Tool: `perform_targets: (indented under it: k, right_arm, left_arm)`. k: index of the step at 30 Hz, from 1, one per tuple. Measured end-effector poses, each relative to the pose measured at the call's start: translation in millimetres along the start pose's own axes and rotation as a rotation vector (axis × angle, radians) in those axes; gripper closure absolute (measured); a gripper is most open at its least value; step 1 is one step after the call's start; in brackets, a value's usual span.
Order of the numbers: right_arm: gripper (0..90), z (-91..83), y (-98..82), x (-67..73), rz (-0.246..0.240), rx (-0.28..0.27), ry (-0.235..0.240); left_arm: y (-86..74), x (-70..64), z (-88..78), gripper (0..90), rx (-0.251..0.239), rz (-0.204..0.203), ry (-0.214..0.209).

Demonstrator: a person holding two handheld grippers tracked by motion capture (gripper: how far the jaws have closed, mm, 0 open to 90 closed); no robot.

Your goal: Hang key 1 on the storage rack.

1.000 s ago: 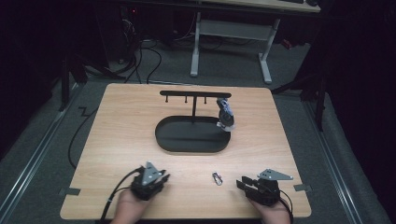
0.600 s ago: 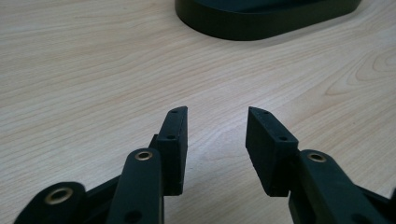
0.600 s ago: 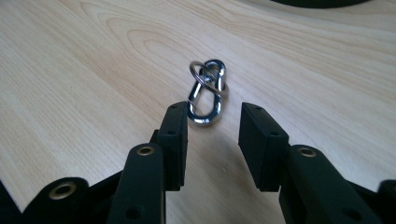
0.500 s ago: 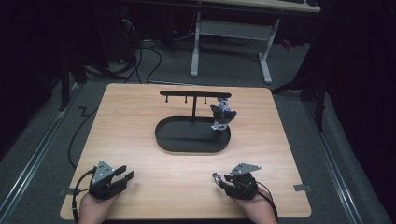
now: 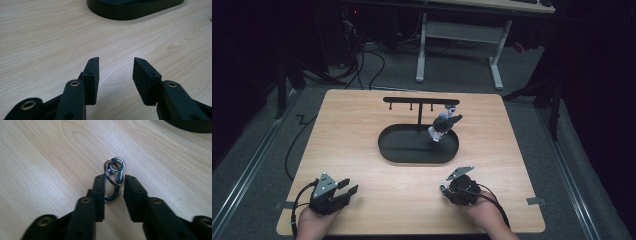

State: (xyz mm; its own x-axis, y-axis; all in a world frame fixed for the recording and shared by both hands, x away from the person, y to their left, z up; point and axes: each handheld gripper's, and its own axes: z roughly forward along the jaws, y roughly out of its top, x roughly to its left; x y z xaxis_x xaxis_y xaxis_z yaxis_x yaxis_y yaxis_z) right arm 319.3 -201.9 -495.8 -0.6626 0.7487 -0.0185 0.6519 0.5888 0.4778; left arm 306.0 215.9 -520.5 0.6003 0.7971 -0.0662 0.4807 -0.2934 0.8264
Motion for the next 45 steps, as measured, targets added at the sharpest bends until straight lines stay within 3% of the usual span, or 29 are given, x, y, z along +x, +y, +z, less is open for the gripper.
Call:
perform_targets:
  k: [4, 11, 17, 19, 24, 29, 33, 37, 38, 44, 45]
  right_arm:
    - [88.4, -4.6, 5.6, -8.6, 0.028, 0.016, 0.031]
    - [88.6, -8.5, 12.1, -20.7, 0.047, 0.068, 0.064]
    - [85.6, -5.7, 19.2, -23.6, 0.023, 0.121, 0.081]
    - [84.3, -5.7, 22.1, -23.9, 0.046, 0.146, 0.094]
    - [83.0, -8.3, 34.1, -26.5, 0.038, 0.193, 0.124]
    - [82.7, -9.2, 40.5, -25.8, 0.016, 0.215, 0.117]
    - [82.2, -3.3, 42.3, -25.7, 0.006, 0.262, 0.109]
    - [82.9, -1.7, 43.0, -25.4, -0.001, 0.277, 0.105]
    - [83.1, -0.4, 43.7, -25.9, -0.023, 0.283, 0.102]
    - [85.6, 0.9, 46.5, -25.8, -0.014, 0.298, 0.105]
    - [85.6, 2.0, 46.9, -26.9, -0.034, 0.3, 0.107]
  left_arm:
    - [-0.2, 0.8, 0.3, 57.1, -0.002, -0.003, -0.001]
    - [0.0, -1.2, 1.0, 56.9, 0.003, 0.007, -0.003]
    - [-0.7, -1.1, 1.9, 56.6, 0.008, 0.009, -0.006]
    - [-0.8, -1.1, 2.1, 56.4, 0.009, 0.008, -0.007]
    - [-1.2, -0.7, 3.2, 56.1, 0.016, 0.012, -0.012]
    - [-0.9, -0.4, 2.7, 55.9, 0.012, 0.01, -0.014]
    - [-0.9, 0.3, 2.5, 55.7, 0.012, 0.011, -0.019]
    - [-0.9, 0.1, 2.4, 55.6, 0.011, 0.012, -0.02]
    - [-0.9, 0.1, 2.5, 55.5, 0.012, 0.013, -0.021]
    - [-1.0, -0.7, 3.2, 55.0, 0.011, 0.012, -0.022]
    - [-1.0, -0.7, 3.3, 54.9, 0.011, 0.012, -0.023]
